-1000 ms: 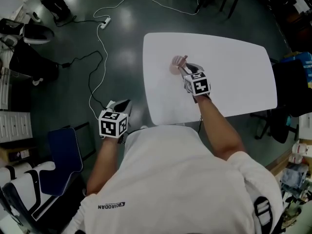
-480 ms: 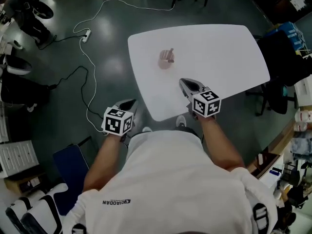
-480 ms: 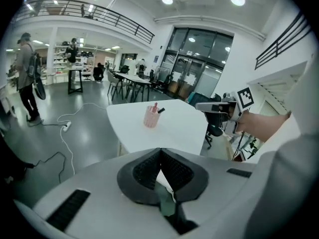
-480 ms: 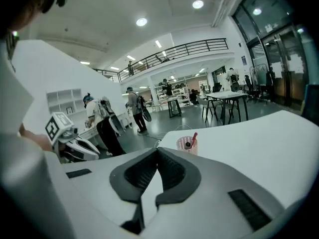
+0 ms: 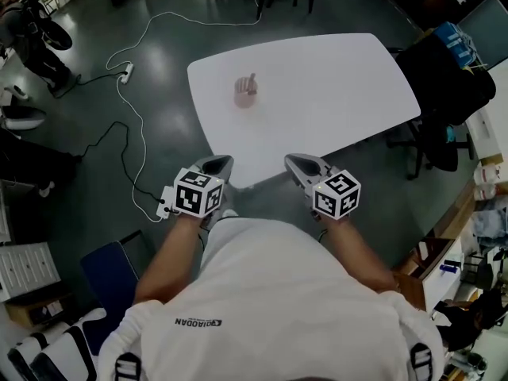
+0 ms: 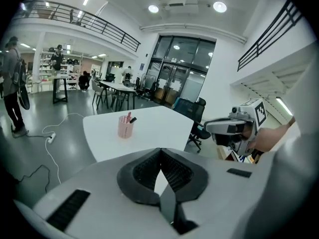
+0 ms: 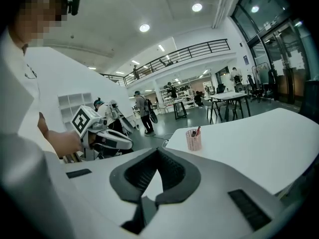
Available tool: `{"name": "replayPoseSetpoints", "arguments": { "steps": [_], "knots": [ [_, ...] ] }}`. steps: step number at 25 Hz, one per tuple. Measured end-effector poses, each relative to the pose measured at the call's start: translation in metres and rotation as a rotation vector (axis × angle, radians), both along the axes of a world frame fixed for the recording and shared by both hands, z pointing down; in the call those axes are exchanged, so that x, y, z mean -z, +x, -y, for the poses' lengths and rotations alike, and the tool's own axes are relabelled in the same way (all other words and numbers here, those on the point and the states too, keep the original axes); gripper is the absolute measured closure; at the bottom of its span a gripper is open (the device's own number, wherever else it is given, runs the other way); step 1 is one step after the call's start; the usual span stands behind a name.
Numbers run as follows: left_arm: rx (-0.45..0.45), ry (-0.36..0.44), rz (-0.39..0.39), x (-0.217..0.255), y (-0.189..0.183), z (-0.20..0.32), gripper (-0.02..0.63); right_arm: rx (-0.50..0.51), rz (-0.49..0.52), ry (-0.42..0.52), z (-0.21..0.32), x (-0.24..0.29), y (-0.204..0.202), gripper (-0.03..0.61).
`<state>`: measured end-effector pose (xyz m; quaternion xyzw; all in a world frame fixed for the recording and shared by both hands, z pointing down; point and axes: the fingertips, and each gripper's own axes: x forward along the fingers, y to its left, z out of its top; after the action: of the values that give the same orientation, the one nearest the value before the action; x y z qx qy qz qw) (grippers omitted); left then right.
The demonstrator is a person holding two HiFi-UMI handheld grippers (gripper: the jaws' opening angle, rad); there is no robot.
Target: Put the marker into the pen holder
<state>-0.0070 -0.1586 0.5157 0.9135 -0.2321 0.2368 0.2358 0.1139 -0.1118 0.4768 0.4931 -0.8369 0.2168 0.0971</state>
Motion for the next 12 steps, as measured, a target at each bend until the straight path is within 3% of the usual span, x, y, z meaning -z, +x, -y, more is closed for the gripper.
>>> {"name": "replayPoseSetpoints", "arguments": {
  "steps": [7,12],
  "knots": [
    [-0.06,-0.026,-0.013,0.013,0.042,-0.101,0.588,-0.001,0.017,-0.001,-0.103,0.006,0.022,0.558],
    [-0.037,-0.034,0.022,0.002,0.044,-0.164,0.588,0.009,0.038,-0.025,-0.172,-0.008,0.034,0.558]
  ]
}}
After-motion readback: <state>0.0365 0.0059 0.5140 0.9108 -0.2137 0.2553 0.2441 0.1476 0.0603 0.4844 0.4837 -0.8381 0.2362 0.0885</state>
